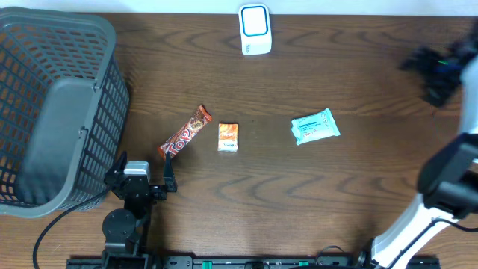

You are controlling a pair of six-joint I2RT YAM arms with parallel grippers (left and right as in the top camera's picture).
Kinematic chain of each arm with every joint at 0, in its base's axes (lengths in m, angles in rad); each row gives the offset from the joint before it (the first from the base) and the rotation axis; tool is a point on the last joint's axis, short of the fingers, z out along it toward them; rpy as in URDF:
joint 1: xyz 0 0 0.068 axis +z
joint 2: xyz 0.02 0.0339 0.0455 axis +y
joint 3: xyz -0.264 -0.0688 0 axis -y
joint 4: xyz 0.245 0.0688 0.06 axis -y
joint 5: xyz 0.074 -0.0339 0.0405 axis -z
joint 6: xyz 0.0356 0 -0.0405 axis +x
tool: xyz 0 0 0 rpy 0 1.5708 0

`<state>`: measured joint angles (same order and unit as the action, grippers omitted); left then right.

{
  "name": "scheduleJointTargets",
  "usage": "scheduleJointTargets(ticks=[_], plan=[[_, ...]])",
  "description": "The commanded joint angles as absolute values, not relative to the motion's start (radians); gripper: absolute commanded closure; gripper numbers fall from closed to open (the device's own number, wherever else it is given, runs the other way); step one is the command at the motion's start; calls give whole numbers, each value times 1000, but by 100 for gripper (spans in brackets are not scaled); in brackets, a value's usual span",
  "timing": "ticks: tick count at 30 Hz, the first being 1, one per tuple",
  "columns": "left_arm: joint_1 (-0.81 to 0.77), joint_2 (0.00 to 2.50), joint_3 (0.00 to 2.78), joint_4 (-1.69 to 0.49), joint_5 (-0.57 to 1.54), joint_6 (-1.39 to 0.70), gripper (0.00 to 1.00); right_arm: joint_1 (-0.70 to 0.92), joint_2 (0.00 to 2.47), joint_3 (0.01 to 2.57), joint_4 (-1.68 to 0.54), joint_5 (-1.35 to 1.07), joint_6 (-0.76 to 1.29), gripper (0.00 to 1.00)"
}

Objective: Scan the item barcode
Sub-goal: 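Reach the right gripper to the mint-green wipes pack and grasp it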

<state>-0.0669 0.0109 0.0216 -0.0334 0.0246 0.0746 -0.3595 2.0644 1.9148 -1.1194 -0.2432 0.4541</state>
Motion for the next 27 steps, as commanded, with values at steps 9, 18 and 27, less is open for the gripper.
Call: scheduleJointTargets(ticks=[9, 18, 27], plan=[[-63, 4, 4, -71, 15, 66, 2, 255, 2041, 1921, -1251, 183, 448, 1], [-63, 4, 4, -71, 15, 65, 2, 468, 2048, 1763, -1237, 302, 525, 1], [-63, 4, 4, -71, 15, 66, 2, 500, 2048, 1517, -1096, 463, 571, 1]])
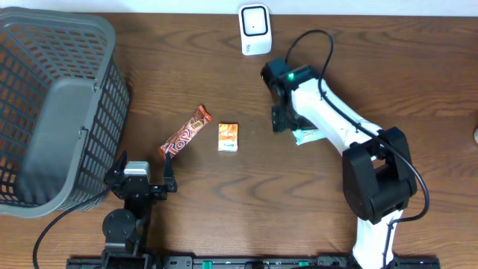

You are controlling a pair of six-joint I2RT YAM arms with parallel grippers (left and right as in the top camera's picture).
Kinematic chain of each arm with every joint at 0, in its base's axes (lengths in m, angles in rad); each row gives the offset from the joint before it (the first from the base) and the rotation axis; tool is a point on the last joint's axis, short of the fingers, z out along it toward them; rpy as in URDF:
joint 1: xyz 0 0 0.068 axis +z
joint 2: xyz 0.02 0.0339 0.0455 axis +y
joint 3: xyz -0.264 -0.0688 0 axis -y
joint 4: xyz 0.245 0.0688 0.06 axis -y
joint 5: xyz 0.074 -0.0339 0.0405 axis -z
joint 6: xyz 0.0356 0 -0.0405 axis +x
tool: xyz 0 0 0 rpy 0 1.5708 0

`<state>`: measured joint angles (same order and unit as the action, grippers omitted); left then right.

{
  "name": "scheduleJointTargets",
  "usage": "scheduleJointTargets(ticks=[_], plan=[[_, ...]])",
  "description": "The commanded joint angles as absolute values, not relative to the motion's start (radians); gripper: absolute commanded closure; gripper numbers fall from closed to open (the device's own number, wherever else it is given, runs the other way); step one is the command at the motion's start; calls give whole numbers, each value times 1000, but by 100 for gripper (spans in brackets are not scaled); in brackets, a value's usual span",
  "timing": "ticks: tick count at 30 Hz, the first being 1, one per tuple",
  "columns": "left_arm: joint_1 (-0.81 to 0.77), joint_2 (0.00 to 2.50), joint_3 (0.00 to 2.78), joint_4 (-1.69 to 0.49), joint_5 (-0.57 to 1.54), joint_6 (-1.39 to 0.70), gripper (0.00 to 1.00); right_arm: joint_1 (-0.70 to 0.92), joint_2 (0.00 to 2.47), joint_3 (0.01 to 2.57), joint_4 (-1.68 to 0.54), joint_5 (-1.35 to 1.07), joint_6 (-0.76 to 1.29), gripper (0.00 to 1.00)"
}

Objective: Scan the item barcode
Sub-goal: 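Reach the right gripper to the mint-green wipes pack and grasp it, then lift the wipes pack off the table with the right gripper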

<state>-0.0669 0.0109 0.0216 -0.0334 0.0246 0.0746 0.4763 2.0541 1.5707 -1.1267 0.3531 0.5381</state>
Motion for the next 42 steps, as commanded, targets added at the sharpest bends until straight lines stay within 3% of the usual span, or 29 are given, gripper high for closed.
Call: scheduleJointTargets(ticks=[1, 11, 13, 15, 20, 31, 35, 39, 42], plan=[[-63, 4, 4, -71, 15, 66, 2, 502, 2048, 1501, -1079, 474, 570, 1], [-63, 4, 4, -71, 15, 66, 2, 506, 2048, 1263, -770, 485, 420, 4], [-63, 4, 4, -71, 15, 66, 2, 506, 2048, 1223, -712, 485, 384, 21], [-63, 4, 4, -71, 15, 66, 2, 506, 2048, 1199, -688, 484, 365, 57], [-63, 4, 4, -71, 15, 65, 2, 506, 2043, 1200, -704, 442, 365, 97], [-63, 4, 4, -71, 15, 66, 2, 454, 1844, 1426, -971, -226, 196, 99], [-63, 4, 4, -71, 15, 66, 2, 368, 1794, 1439, -1009, -498, 111, 99], [-63, 4, 4, -71, 15, 66, 2, 246, 1807, 1427, -1079, -865, -113, 99], [-63, 4, 4, -71, 15, 66, 2, 160, 1831, 1397, -1100, -988, -208, 99]])
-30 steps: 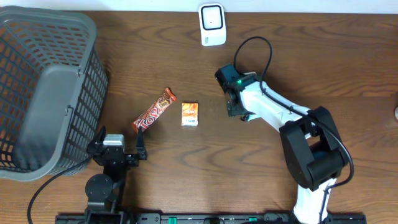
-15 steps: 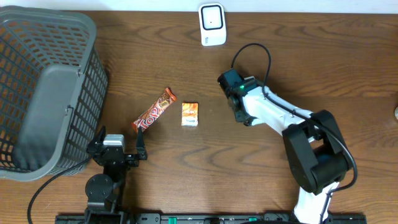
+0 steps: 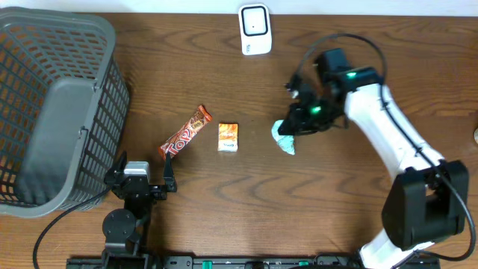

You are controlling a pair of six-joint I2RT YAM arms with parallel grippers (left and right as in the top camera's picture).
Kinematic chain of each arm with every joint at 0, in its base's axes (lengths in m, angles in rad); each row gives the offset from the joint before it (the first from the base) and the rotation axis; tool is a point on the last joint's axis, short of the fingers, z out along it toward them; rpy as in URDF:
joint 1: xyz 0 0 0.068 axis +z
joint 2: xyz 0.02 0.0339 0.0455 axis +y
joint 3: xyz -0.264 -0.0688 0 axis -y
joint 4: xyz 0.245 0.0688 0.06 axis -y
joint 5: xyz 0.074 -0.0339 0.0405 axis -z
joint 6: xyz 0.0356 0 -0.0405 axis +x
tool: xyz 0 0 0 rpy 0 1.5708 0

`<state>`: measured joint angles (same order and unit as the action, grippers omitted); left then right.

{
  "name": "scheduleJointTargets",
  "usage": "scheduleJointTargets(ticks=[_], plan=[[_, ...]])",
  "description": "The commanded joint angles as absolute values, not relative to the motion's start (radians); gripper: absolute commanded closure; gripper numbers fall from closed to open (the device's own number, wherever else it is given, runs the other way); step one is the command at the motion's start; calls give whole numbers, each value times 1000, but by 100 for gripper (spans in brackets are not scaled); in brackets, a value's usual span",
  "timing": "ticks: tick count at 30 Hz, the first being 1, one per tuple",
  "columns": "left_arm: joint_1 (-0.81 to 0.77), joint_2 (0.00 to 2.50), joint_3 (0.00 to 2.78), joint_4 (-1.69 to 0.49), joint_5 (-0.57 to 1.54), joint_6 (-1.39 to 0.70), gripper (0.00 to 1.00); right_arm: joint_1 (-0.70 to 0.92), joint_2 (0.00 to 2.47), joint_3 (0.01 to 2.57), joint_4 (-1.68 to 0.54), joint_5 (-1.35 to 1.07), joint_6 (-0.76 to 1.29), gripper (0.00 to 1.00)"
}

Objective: Scan the item barcode
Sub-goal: 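Lift the wipes pack off the table with the right gripper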

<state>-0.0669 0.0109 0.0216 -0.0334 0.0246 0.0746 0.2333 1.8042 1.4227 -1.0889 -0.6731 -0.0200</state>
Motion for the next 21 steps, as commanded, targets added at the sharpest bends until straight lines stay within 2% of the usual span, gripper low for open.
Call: scheduleJointTargets(ticks=[1, 9, 15, 21], plan=[[-63, 4, 4, -71, 15, 66, 2, 139, 1840, 1389, -1100, -1016, -234, 99], [-63, 4, 4, -71, 15, 66, 2, 73, 1982, 1372, -1100, -1270, -498, 99], [-63, 4, 4, -71, 15, 66, 2, 75, 2113, 1372, -1099, -1554, -937, 99], [-63, 4, 4, -71, 15, 66, 2, 92, 2167, 1372, -969, -1562, -970, 99]])
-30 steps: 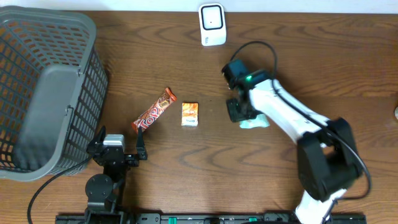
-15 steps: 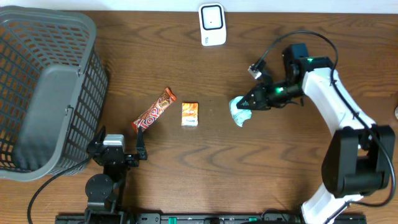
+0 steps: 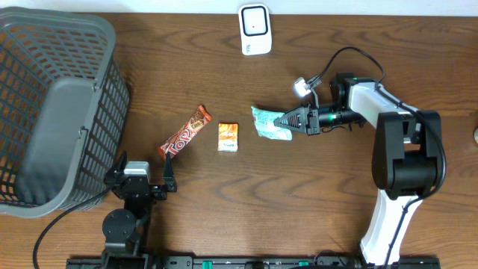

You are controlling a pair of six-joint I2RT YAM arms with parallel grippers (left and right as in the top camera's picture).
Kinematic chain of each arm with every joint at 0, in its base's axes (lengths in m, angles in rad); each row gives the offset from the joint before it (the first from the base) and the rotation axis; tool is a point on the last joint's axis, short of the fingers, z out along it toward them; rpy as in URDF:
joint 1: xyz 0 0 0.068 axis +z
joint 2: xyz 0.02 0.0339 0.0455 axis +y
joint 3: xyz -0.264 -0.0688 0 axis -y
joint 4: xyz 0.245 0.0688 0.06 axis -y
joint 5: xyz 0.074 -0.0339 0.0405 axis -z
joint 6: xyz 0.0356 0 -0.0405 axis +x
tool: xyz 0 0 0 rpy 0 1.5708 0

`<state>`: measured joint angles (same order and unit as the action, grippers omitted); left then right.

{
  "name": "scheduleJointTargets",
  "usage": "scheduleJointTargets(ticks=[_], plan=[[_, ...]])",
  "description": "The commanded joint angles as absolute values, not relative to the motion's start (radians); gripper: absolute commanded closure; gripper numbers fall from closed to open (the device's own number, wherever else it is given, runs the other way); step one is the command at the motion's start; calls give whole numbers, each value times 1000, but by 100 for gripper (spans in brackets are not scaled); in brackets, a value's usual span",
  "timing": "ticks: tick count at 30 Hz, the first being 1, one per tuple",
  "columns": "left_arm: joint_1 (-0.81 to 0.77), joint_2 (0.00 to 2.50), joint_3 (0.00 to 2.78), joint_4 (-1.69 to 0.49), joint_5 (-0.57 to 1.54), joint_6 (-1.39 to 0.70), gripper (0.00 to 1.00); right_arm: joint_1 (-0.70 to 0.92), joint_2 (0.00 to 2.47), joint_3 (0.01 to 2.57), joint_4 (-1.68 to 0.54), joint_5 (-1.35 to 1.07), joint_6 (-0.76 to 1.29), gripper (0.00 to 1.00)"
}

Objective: Scan the item barcode
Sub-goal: 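Lift the wipes pack off the table with the right gripper, then carry the wipes pack to the white scanner and hold it there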

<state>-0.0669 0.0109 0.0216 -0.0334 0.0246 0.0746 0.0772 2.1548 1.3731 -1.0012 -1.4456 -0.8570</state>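
A teal wipes packet [image 3: 265, 122] sits at the tips of my right gripper [image 3: 284, 119], which is shut on its right edge and points left across the table's middle. Whether the packet rests on the wood or hangs just above it cannot be told. The white barcode scanner [image 3: 255, 29] stands at the back edge, well beyond the packet. Near the front left, my left gripper [image 3: 143, 176] is open and holds nothing.
A grey mesh basket [image 3: 52, 112] fills the left side. A brown-orange candy bar [image 3: 185, 131] and a small orange packet [image 3: 228, 137] lie left of the teal packet. The right arm's cable loops above its wrist [image 3: 351, 63].
My right gripper has turned so that it points left, and the teal packet in it now sits a little further left and further back, flatter than before. The left arm has not moved.
First the teal packet lay flat at centre right, with my right arm off at the far right edge. Then the right gripper was down on the packet. Later it held the crumpled packet slightly left of that spot, and now holds it nearer the orange packet.
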Motion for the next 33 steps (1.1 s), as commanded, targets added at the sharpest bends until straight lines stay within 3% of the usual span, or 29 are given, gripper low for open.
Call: scheduleJointTargets(ticks=[1, 14, 30, 33], plan=[[-63, 4, 4, -71, 15, 65, 2, 94, 2168, 1372, -949, -1562, -970, 99], [-63, 4, 4, -71, 15, 65, 2, 100, 2168, 1372, -867, -1562, -912, 99], [-63, 4, 4, -71, 15, 66, 2, 71, 2168, 1372, -898, -1562, -245, 99], [-63, 4, 4, -71, 15, 66, 2, 65, 2167, 1372, -966, -1561, -218, 99]])
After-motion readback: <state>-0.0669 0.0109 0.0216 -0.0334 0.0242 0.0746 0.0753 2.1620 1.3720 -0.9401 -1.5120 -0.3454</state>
